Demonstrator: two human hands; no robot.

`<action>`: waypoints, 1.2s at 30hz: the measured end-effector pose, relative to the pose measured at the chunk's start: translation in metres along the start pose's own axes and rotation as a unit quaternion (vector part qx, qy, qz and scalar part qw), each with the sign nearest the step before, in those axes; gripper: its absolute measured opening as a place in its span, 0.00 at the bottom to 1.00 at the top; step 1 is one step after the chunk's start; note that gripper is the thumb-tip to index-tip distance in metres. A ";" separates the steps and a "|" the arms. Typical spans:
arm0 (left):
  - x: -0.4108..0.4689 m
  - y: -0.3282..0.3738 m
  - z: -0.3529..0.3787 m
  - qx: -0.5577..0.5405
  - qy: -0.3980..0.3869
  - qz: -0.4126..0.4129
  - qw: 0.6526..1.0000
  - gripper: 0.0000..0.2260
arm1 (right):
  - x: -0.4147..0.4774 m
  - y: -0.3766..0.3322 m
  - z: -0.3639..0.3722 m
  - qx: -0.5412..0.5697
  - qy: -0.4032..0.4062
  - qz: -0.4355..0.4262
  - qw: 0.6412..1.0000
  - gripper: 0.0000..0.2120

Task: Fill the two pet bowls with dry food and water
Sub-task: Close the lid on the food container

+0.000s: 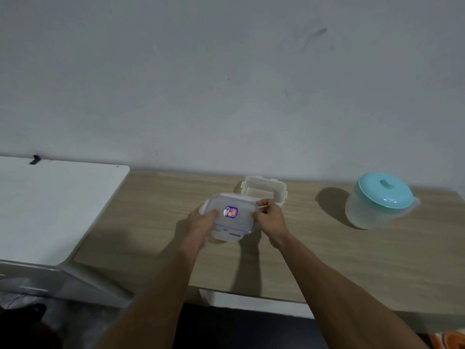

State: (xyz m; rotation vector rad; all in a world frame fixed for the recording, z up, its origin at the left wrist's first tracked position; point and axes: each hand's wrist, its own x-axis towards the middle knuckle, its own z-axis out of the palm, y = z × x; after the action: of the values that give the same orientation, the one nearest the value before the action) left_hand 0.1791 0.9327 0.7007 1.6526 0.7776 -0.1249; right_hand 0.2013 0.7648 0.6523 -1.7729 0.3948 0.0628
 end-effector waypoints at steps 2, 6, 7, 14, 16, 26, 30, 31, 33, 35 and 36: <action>0.012 0.019 0.012 -0.077 -0.013 -0.011 0.997 0.16 | 0.016 -0.013 -0.011 0.016 0.006 -0.013 1.000 0.10; 0.031 0.050 0.046 -0.131 -0.047 0.004 0.990 0.04 | 0.055 -0.029 -0.043 0.026 0.027 -0.022 0.999 0.09; 0.033 0.057 0.053 -0.128 -0.058 0.006 0.990 0.04 | 0.063 -0.032 -0.049 0.029 0.032 -0.020 0.999 0.09; 0.060 0.070 0.098 -0.052 -0.099 0.018 0.994 0.11 | 0.105 -0.027 -0.075 0.007 0.078 -0.001 0.997 0.09; 0.068 0.064 0.105 -0.024 -0.098 0.028 0.994 0.12 | 0.110 -0.022 -0.076 -0.020 0.085 0.001 0.996 0.10; 0.091 0.051 0.106 0.106 -0.058 0.125 0.985 0.20 | 0.119 -0.006 -0.057 -0.079 0.147 0.006 0.986 0.15; 0.095 0.047 0.109 0.134 -0.066 0.115 0.982 0.20 | 0.118 -0.004 -0.058 -0.106 0.153 0.002 0.983 0.16; 0.097 0.044 0.109 0.129 -0.072 0.113 0.983 0.19 | 0.117 -0.003 -0.058 -0.109 0.151 0.001 0.982 0.16; 0.098 0.039 0.109 0.113 -0.085 0.102 0.985 0.16 | 0.118 -0.003 -0.057 -0.109 0.148 0.005 0.983 0.16; 0.103 0.035 0.110 0.084 -0.097 0.087 0.988 0.15 | 0.119 -0.002 -0.056 -0.112 0.145 0.009 0.983 0.15; 0.106 0.033 0.110 0.067 -0.104 0.081 0.989 0.16 | 0.119 -0.002 -0.056 -0.119 0.143 0.008 0.983 0.15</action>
State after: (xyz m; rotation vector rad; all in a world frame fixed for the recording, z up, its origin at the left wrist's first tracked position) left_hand 0.3151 0.8755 0.6487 1.7910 0.4838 -0.2349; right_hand 0.3042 0.6840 0.6373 -2.0210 0.6309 -0.1405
